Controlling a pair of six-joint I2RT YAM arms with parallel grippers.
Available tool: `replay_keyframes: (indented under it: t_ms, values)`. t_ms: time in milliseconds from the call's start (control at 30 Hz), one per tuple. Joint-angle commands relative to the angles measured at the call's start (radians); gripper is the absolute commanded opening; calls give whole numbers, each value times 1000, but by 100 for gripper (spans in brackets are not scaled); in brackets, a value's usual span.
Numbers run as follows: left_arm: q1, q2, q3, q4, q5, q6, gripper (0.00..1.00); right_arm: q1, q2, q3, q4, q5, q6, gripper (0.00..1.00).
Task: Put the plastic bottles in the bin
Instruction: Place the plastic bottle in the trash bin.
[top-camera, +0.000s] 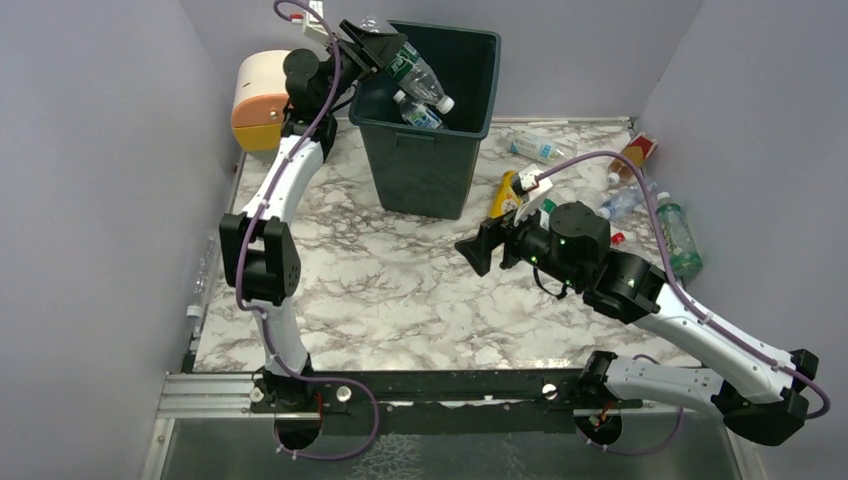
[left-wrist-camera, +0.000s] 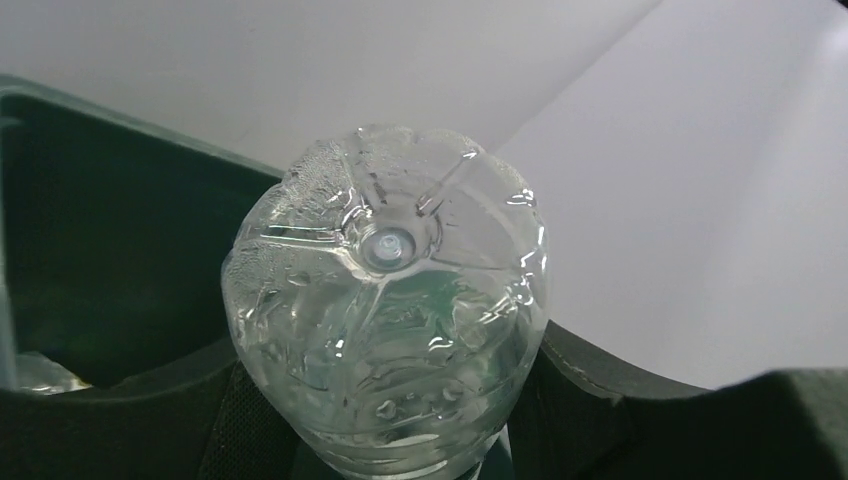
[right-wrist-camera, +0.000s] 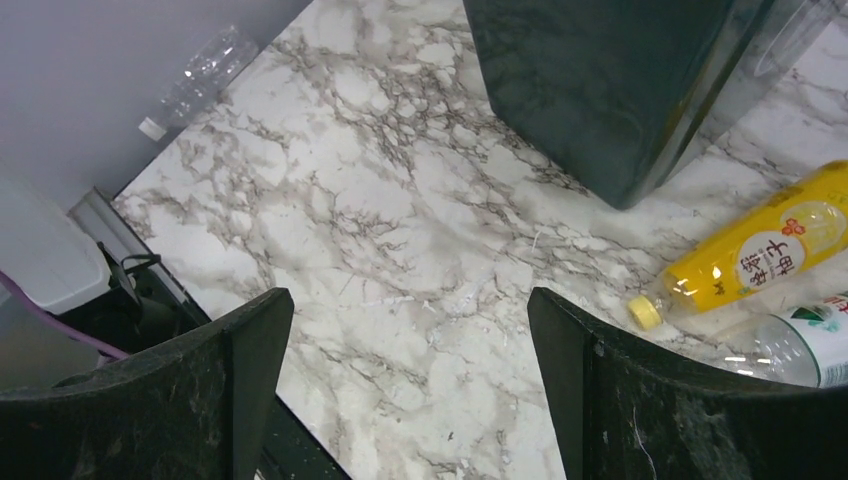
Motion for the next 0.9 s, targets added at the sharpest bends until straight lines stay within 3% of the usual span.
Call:
replay_keyframes:
  t_ms: [0, 100, 133, 300, 500, 700, 867]
  values:
    - [-2, 88, 105, 76, -9, 51, 69, 8, -10, -19, -28, 38, 25, 91]
    - [-3, 115, 152, 76, 23, 55, 98, 8, -13, -25, -41, 55, 30, 91]
    - [-4, 113, 161, 76, 32, 60, 99, 8, -12, -25, -47, 63, 33, 91]
    - [-4, 66, 202, 76, 95, 104, 99, 8, 20, -31, -70, 138, 44, 95]
    - [-13, -81, 163, 76, 186, 145, 99, -32, 175, -13, -129, 202, 110, 98]
    - [-15, -372, -140, 65, 218, 194, 99, -255, 338, -102, -4, 23, 132, 96]
    - [-15, -608, -403, -54, 220, 238, 99, -379, 491, -85, 69, -8, 127, 94]
